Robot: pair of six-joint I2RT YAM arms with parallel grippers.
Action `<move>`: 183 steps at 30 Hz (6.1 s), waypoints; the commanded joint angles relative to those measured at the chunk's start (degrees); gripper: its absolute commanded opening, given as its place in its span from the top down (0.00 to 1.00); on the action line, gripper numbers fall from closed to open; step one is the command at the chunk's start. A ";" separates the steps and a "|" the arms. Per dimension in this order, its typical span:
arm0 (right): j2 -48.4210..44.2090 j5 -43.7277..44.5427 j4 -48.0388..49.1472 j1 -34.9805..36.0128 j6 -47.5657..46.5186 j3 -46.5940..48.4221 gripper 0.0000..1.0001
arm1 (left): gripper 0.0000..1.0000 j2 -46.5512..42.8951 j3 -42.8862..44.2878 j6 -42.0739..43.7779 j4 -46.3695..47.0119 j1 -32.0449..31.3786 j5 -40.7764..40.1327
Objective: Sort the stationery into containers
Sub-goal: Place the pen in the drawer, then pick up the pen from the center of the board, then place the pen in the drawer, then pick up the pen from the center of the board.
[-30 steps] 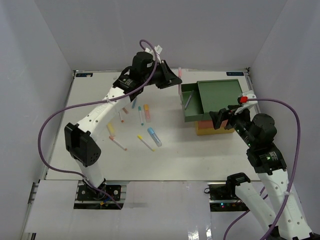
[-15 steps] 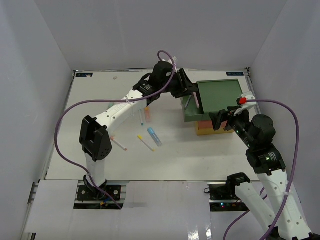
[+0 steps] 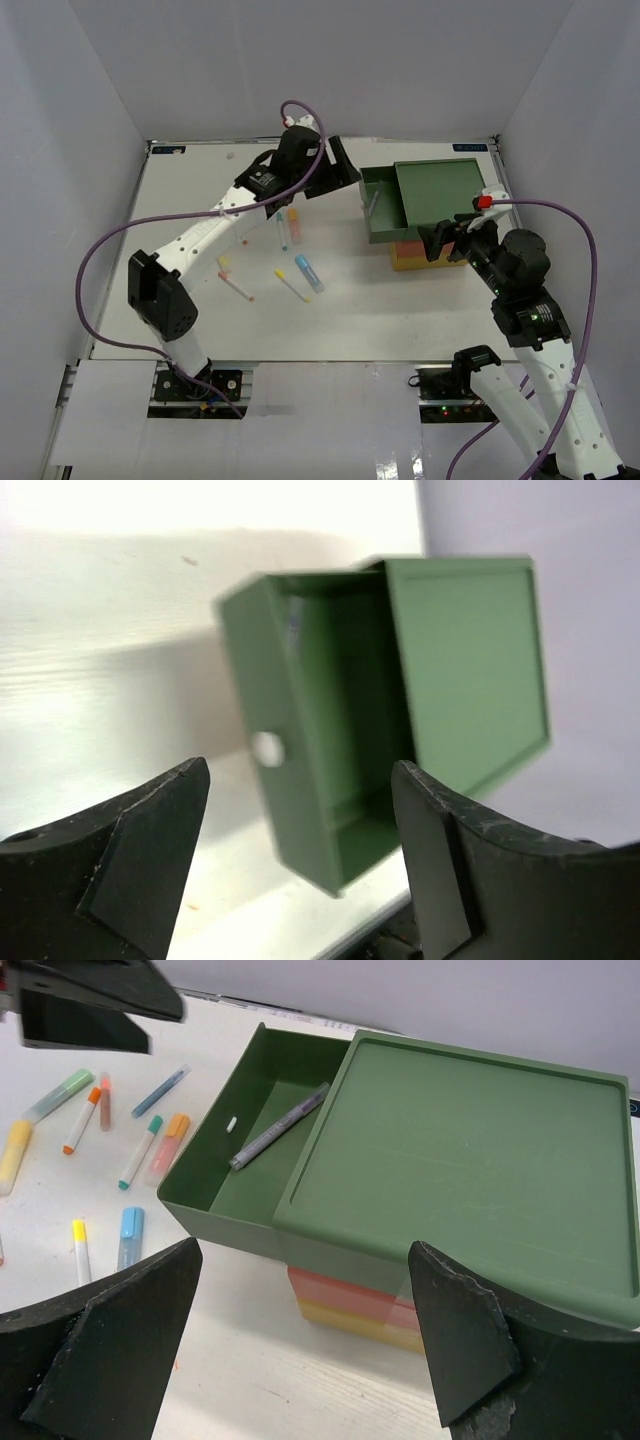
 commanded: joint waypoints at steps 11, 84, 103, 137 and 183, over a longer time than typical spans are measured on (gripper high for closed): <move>-0.29 0.51 1.65 0.01 -0.36 0.44 0.10 | 0.30 -11.92 -18.93 5.33 -9.70 17.42 -14.66; -3.55 2.71 3.32 1.94 -0.27 -3.78 0.10 | 0.98 9.37 -5.13 5.76 -3.67 28.15 2.27; -2.67 4.03 0.25 1.86 -0.09 0.35 0.10 | 0.95 3.02 5.32 -5.39 10.87 5.48 15.23; -3.63 5.52 -1.33 1.86 -0.53 0.08 0.10 | 0.28 3.73 9.53 4.68 -0.45 -1.21 -0.21; -4.60 3.06 -3.88 1.86 0.87 -1.50 0.10 | 0.35 26.93 2.07 39.87 2.25 24.80 -5.34</move>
